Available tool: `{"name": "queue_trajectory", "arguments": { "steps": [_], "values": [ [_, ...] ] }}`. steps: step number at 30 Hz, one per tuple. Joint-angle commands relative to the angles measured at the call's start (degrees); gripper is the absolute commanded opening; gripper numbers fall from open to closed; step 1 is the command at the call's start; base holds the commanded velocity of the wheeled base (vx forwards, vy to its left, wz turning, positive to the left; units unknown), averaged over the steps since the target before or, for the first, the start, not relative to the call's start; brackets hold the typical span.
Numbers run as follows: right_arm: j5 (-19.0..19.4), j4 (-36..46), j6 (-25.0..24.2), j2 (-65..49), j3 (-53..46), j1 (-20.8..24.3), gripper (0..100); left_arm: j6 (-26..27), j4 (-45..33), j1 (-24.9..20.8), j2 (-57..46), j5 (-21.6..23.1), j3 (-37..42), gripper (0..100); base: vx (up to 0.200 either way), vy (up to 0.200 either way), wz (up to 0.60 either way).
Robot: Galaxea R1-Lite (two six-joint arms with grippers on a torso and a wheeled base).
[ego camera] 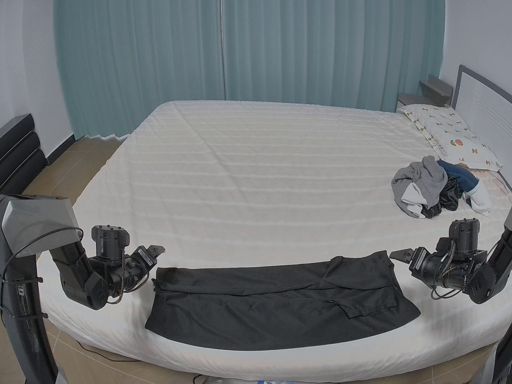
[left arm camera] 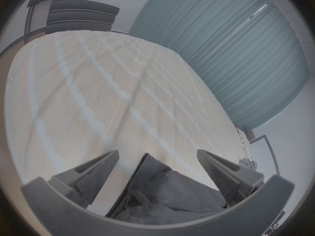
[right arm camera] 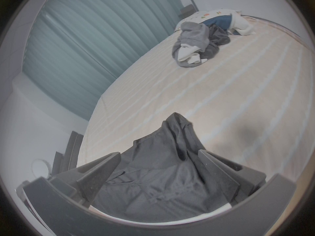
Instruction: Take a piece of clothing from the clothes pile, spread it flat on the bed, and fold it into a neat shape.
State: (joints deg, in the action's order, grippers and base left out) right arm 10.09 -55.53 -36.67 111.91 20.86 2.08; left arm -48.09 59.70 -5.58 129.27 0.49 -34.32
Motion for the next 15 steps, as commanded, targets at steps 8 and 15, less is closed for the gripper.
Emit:
{"name": "queue_trajectory", "arguments": {
  "steps": [8,15],
  "values": [
    [-1.66,3.5,-9.74,-5.74,-5.65,4.68,100,0.28,-1.6,-3.29,-6.05,-0.4,7.95,100,0.0,0.0,0.0],
    [-1.74,3.06,-10.09,-2.84,-5.65,6.18,100,0.28,-1.78,-4.88,-3.85,-0.93,7.86,100,0.0,0.0,0.0]
  ]
}}
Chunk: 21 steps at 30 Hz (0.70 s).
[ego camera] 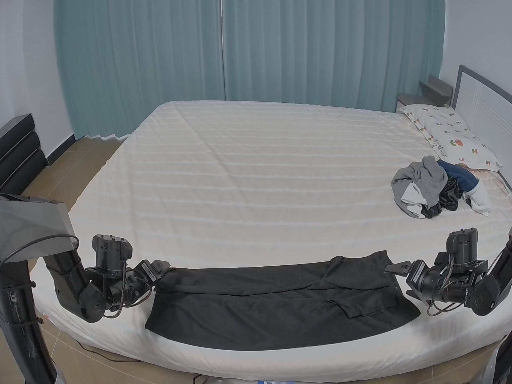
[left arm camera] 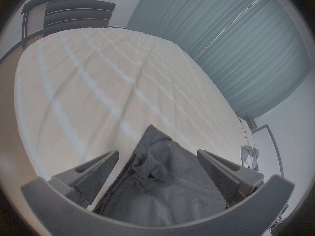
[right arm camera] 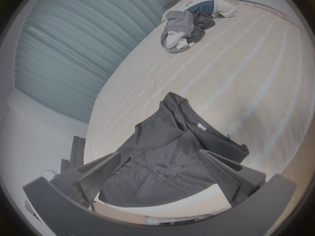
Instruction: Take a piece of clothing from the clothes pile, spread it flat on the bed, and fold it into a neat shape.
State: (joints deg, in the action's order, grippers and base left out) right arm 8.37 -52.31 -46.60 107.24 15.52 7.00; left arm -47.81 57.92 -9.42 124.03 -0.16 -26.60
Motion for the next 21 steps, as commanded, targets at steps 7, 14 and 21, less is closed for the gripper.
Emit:
{"name": "queue_trajectory", "arguments": {
  "steps": [7,14,21],
  "values": [
    [-0.03,-0.16,-0.77,1.57,-0.31,1.62,100,-0.26,0.0,-1.91,2.89,-0.72,-0.91,100,0.0,0.0,0.0],
    [-0.38,-0.16,-1.38,1.48,-0.31,3.02,100,-0.44,0.18,-1.91,4.12,-1.69,-2.14,0,0.0,0.0,0.0],
    [-5.21,-0.07,-5.51,2.1,0.92,6.71,100,-0.26,0.09,-0.95,2.97,-3.97,-2.23,0,0.0,0.0,0.0]
  ]
}}
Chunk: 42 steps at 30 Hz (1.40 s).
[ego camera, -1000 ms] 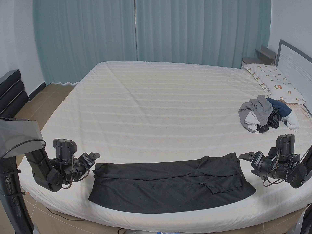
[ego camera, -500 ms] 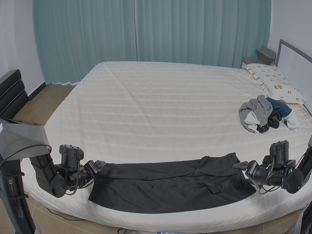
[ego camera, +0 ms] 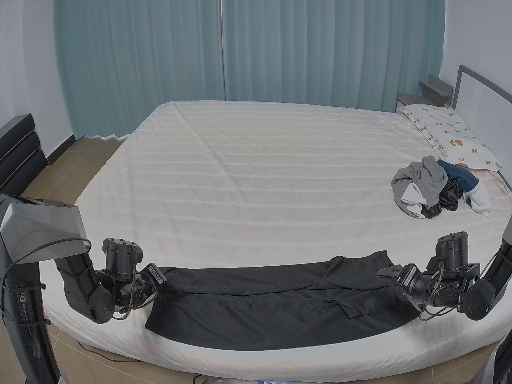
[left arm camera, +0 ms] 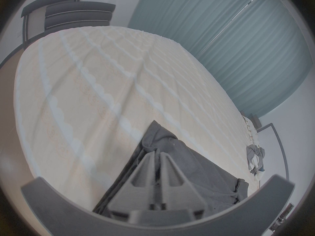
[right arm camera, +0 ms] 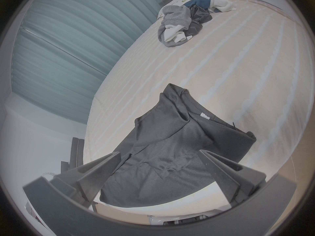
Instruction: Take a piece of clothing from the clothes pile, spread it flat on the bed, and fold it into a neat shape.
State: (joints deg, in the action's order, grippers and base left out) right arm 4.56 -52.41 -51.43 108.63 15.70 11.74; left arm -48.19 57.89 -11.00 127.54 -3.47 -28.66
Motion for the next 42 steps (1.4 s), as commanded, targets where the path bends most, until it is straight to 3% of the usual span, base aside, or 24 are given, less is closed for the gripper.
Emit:
{"name": "queue_trajectory", "arguments": {
  "steps": [1,10,17,24,37,38,42],
  "values": [
    [-2.01,-0.06,-1.21,0.88,1.0,2.76,100,0.11,0.11,0.62,-0.8,-0.74,-0.17,0,0.0,0.0,0.0],
    [-3.86,0.9,-10.27,4.75,6.36,5.57,100,-0.24,1.78,0.36,-2.38,-0.92,-0.17,0,0.0,0.0,0.0],
    [-4.56,0.9,-11.76,12.83,10.84,6.54,100,-1.73,3.81,0.45,-2.47,-0.92,-0.17,0,0.0,0.0,0.0],
    [-9.83,1.96,-12.9,16.79,15.68,6.72,100,-3.05,5.21,0.45,-2.29,-0.92,-0.52,0,0.0,0.0,0.0],
    [-10.89,3.36,-13.26,19.16,19.02,6.1,100,-3.05,5.21,0.45,-2.38,-0.92,-0.52,0,0.0,0.0,0.0],
    [-11.33,3.28,-13.26,19.69,19.54,6.01,0,-3.05,5.3,0.45,-2.38,-0.92,-0.52,0,0.0,0.0,0.0],
    [-12.91,3.45,-13.17,20.66,20.6,6.1,0,-3.05,5.3,0.45,-2.38,-1.01,-0.52,0,0.0,0.0,0.0]
  ]
}}
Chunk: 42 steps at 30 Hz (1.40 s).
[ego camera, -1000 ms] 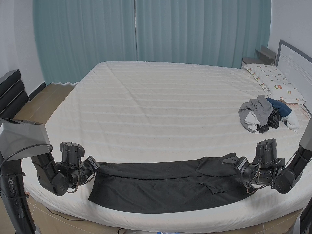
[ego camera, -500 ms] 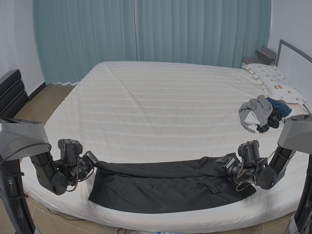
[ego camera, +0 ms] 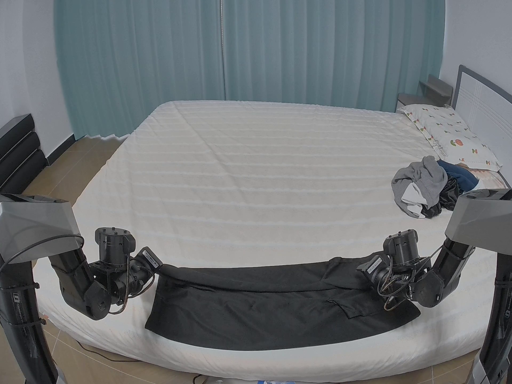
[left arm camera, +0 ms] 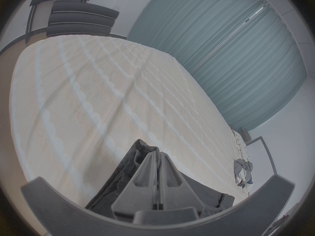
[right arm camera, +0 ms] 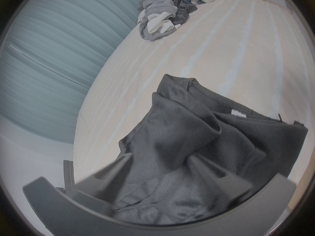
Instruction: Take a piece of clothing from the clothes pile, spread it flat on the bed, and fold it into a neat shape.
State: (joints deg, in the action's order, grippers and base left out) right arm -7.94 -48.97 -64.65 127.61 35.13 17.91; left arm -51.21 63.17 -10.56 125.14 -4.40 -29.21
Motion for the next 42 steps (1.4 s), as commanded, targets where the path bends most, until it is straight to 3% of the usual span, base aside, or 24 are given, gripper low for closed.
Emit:
{"name": "queue_trajectory", "arguments": {
  "steps": [1,8,14,20,24,30,32,37,42],
  "values": [
    [-0.41,0.1,0.05,1.68,1.17,-0.07,0,-0.03,0.02,0.01,0.02,-0.08,0.03,0,0.0,0.0,0.0],
    [-0.41,2.74,0.05,0.36,2.31,-0.24,0,0.06,0.02,0.01,0.02,-0.08,-1.03,0,0.0,0.0,0.0],
    [-0.5,4.32,-0.04,-0.52,8.99,-2.35,0,0.15,-0.15,0.19,0.2,-0.08,-5.24,0,0.0,0.0,0.0],
    [-2.96,-0.78,-2.15,-0.26,15.32,-4.2,0,-1.08,0.11,0.8,1.25,-1.58,-10.78,0,0.0,0.0,0.0],
    [-2.79,-8.51,-0.92,-0.17,11.98,-4.28,0,-2.31,3.98,1.86,4.68,-5.18,-12.54,0,0.0,0.0,0.0],
    [-2.26,-11.85,1.63,0.8,5.65,-4.02,0,-1.52,12.41,2.03,7.75,-5.0,-7.79,0,0.0,0.0,0.0],
    [-2.08,-11.76,2.42,0.88,4.59,-3.93,0,-0.82,13.73,1.77,8.11,-4.74,-6.12,0,0.0,0.0,0.0],
    [-1.12,-11.76,5.76,1.06,-0.42,-3.49,0,9.82,15.93,1.68,9.42,-4.48,0.82,0,0.0,0.0,0.0],
    [-0.94,-11.85,9.19,0.97,-4.72,-2.79,0,13.68,17.86,1.15,9.78,-4.48,5.21,0,0.0,0.0,0.0]
  ]
}}
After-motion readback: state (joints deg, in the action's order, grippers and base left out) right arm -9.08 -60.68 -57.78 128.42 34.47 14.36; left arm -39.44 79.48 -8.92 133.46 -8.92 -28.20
